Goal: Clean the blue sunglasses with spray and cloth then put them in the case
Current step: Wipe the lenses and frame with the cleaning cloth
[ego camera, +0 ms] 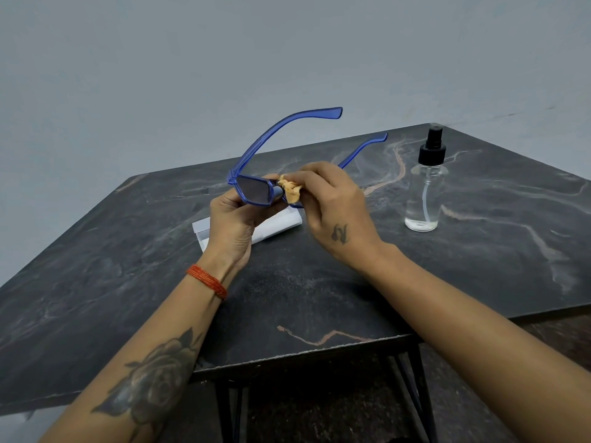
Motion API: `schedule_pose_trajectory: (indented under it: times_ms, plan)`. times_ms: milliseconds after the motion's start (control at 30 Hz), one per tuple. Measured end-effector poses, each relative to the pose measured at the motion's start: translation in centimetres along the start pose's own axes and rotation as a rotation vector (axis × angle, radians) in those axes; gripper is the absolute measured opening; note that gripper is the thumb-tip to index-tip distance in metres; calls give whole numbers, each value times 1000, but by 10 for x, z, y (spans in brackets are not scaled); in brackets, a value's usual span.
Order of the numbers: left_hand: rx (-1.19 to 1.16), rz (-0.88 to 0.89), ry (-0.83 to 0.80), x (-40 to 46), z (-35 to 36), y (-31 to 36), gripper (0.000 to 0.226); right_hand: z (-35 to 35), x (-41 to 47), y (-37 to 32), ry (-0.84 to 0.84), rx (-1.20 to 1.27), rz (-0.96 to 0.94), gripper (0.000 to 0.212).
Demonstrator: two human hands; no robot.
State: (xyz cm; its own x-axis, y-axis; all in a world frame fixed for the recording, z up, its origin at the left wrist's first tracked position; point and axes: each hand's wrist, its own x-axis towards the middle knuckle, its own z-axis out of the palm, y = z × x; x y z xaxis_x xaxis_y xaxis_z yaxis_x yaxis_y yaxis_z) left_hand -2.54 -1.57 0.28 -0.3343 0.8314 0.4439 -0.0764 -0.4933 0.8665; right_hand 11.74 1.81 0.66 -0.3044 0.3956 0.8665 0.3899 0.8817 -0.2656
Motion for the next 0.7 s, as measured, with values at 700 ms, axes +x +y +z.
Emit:
schedule_pose_trajectory:
  times_ms: [700]
  plan:
    - [-8, -14, 10, 0, 1, 1, 15, -3, 0, 1, 22, -352, -49, 15]
